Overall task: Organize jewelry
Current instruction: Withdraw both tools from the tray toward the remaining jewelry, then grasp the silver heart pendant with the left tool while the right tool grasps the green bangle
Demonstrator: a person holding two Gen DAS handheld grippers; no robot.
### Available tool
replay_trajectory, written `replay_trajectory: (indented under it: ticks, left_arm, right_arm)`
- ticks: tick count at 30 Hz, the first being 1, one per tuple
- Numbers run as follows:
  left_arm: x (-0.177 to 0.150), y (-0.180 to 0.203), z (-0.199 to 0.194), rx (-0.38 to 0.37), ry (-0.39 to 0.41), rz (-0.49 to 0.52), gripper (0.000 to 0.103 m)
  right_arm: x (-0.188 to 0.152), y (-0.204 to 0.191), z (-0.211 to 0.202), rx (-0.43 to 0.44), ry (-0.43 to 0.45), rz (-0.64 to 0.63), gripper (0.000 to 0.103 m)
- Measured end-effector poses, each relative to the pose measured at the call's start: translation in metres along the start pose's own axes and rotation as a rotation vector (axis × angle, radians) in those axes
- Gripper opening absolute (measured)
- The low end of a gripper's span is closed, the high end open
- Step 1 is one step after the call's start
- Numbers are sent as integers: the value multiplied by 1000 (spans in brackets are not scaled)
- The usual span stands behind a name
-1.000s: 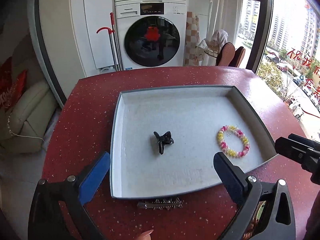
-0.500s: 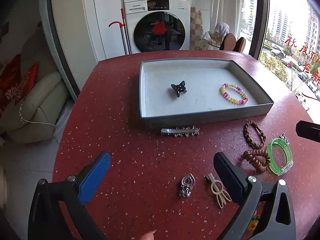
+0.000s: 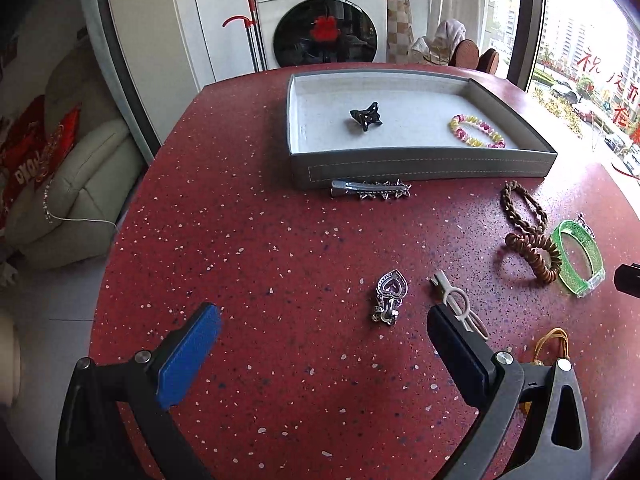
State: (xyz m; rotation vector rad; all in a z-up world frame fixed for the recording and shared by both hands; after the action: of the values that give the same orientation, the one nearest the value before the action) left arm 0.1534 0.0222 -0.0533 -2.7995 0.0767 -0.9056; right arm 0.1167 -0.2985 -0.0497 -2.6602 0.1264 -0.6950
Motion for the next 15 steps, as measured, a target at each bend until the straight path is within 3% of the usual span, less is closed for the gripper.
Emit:
replay_trajectory:
  ticks: [9,15]
  left_arm:
    - [2,5,8,-28,-19,-14,103]
    - [3,10,9,-26,-3,1,103]
  right_arm:
    - [12,5,12,-8,-11,60,102]
    - [14,-1,26,-42,-41,47,87]
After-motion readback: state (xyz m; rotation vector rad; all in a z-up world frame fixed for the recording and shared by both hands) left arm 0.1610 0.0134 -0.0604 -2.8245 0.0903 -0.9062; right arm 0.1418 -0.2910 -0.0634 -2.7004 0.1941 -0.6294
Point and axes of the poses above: each gripper's, at about its wrist camera, not at the fingertips, and z roughly the way its jaws point, y to its right, x to its top, the point moved 2 cm from there along z, roughly the way its jaws point, and after that the axes turned 11 degrees about x, right-handed, at the moved point
